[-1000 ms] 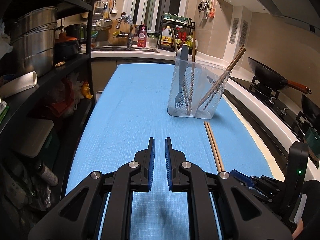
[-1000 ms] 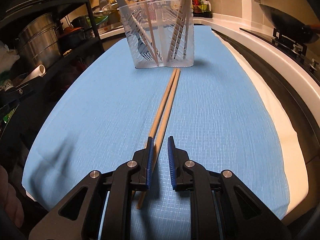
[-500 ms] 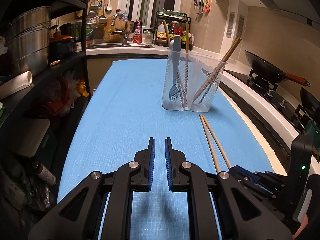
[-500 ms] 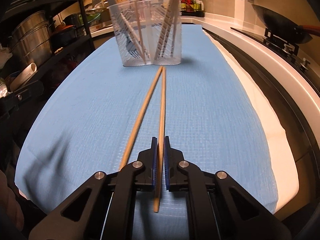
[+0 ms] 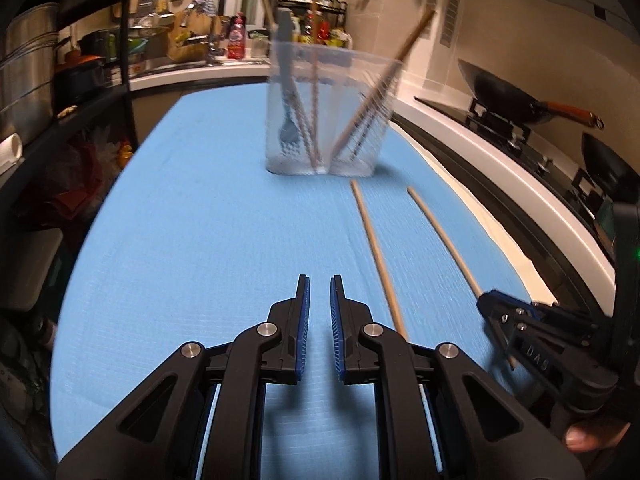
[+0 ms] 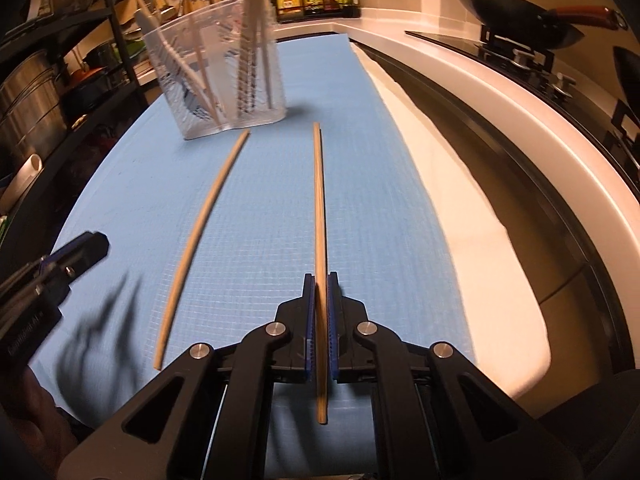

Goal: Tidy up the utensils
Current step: 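Grasp a wooden chopstick with the right gripper while the left gripper grasps another, then hold the chopsticks in both grippers above the cloth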

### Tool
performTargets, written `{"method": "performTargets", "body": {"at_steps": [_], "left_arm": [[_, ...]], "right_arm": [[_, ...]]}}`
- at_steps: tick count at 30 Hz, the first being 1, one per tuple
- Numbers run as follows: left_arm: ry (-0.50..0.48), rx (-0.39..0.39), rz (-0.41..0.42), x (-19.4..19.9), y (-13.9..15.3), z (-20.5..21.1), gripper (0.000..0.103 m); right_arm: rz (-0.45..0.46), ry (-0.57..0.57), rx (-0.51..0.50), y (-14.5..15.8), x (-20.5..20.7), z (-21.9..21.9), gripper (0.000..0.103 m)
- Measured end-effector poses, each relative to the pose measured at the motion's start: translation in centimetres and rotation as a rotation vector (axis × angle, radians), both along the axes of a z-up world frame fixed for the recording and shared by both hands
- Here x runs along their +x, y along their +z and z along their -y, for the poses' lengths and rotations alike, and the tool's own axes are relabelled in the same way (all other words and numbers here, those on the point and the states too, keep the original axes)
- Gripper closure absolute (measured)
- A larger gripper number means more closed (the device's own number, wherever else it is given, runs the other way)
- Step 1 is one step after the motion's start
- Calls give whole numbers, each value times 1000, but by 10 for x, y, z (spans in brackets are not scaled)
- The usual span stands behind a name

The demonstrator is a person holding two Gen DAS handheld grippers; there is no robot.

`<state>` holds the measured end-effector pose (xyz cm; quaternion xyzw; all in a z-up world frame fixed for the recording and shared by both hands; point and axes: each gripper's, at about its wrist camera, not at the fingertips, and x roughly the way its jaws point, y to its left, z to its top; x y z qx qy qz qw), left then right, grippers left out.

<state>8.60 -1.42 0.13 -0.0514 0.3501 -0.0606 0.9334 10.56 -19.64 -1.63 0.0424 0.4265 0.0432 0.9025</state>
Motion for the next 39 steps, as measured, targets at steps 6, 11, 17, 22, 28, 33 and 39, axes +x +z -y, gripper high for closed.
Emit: {"method": "performTargets", "body": {"at_steps": [6, 11, 17, 22, 28, 33, 39], "left_arm": [[-55, 9, 7, 1, -7, 26, 41], [-94, 22, 0, 4, -11, 44, 41], [-80, 99, -45, 11, -23, 53, 53], [-59, 124, -57, 10, -25, 45, 90], [-16, 133, -51, 8, -24, 28, 97], [36, 116, -46, 4, -22, 4, 97], [77, 76, -42, -3, -21, -18, 97]], "right_arm": [[-8, -31, 12, -1, -1, 11, 97], [-3, -29, 14, -1, -2, 12, 97], [1, -25, 9, -1, -3, 11, 97], [8, -14, -9, -1, -2, 5, 97], [31, 28, -9, 0, -4, -7, 97], [51, 80, 9, -1, -6, -24, 97], [78, 133, 11, -3, -9, -44, 97]]}}
